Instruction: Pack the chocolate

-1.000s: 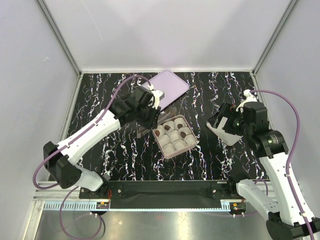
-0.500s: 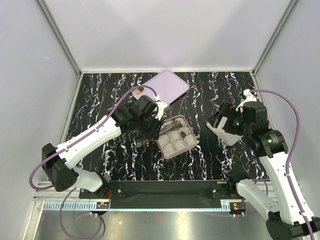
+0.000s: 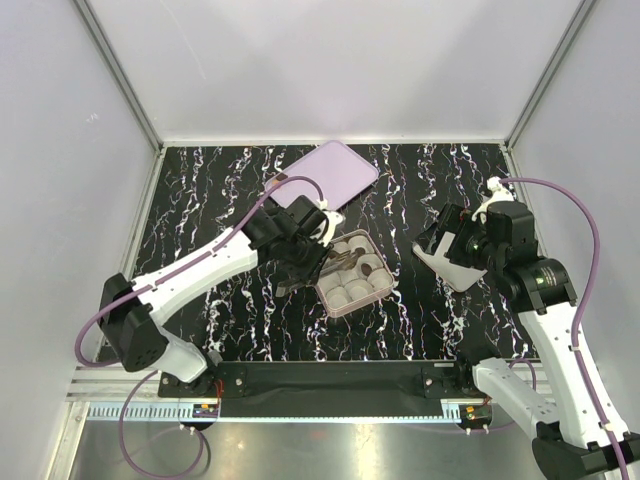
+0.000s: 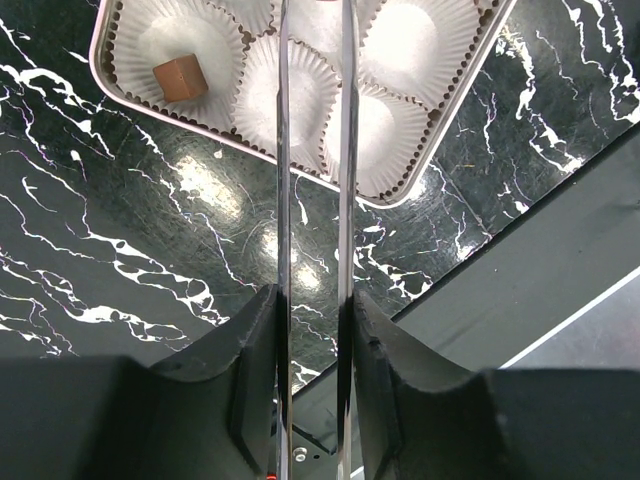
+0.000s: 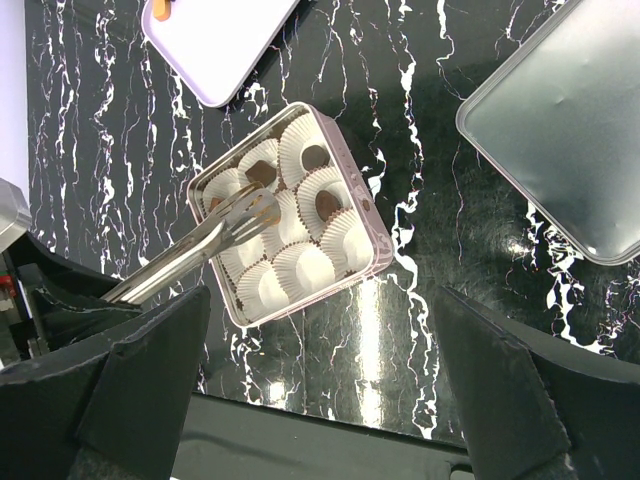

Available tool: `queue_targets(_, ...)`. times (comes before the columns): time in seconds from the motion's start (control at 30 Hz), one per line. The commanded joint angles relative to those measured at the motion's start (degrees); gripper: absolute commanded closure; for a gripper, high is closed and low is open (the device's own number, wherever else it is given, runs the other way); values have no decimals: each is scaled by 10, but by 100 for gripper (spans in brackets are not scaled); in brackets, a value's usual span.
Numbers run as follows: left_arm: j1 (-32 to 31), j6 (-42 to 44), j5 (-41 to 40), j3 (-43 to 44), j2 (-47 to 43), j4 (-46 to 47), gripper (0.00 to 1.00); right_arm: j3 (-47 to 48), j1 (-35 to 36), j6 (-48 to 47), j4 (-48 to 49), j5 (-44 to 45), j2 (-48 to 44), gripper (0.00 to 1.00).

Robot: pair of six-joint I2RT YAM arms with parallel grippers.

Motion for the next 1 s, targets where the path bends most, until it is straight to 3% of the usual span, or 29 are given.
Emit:
queue_targets(0.0,-3,11,-10,16,5,6,65,26,0,-4,4,15,2,0)
queue_targets(0.33,-3,18,-6,67,18,-26,57,20,0,-2,11,10,7,0)
queue_targets(0.63,5,-5,-95,164,35,-35,52,14,-1,-2,21,9,11,0)
queue_targets(0.97,159,-19,-203,264,143,-17,51,6,0,3,39,-7,12,0)
